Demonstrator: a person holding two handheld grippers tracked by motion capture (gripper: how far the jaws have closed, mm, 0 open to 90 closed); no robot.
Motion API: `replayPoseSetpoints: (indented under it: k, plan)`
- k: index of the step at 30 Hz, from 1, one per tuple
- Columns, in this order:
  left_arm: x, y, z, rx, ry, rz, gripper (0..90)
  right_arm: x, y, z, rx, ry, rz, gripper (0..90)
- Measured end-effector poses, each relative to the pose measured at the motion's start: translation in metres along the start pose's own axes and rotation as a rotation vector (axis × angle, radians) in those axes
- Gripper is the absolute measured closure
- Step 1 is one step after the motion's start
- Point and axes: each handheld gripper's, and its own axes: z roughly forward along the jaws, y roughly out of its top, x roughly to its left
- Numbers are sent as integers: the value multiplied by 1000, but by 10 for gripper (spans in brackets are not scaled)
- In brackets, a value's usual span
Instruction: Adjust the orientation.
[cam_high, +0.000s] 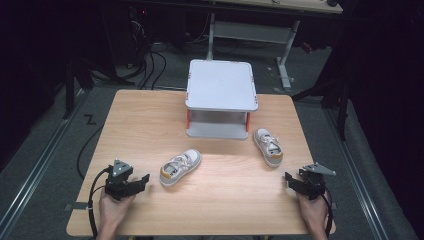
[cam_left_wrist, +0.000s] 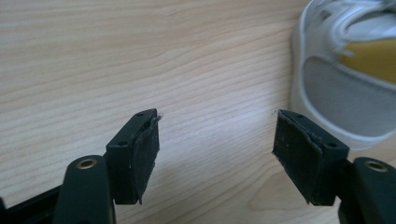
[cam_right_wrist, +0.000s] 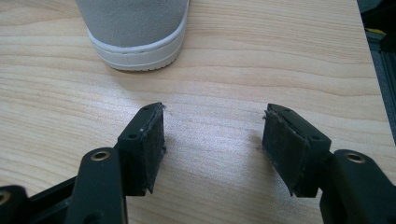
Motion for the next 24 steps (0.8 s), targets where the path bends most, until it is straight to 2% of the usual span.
replayPoseSetpoints:
  k: [6, 10, 14, 15, 18, 23, 24]
  plan:
    - [-11, 16, -12, -14, -17, 25, 324, 0, 0, 0, 1, 0, 2, 386]
    - [-29, 32, -20, -17, -35, 86, 325, 0, 0, 0, 1, 1, 1, 385]
    - [-39, 42, -19, 4, -51, 118, 325, 0, 0, 0, 1, 1, 1, 383]
    - [-45, 49, -16, 22, -60, 139, 325, 0, 0, 0, 1, 1, 1, 383]
    - [-52, 57, -9, 44, -75, 164, 330, 0, 0, 0, 1, 1, 1, 382]
    - [-60, 66, 3, 83, -77, 202, 365, 0, 0, 0, 1, 1, 0, 380]
    - [-62, 70, 9, 104, -76, 217, 368, 0, 0, 0, 1, 2, 0, 380]
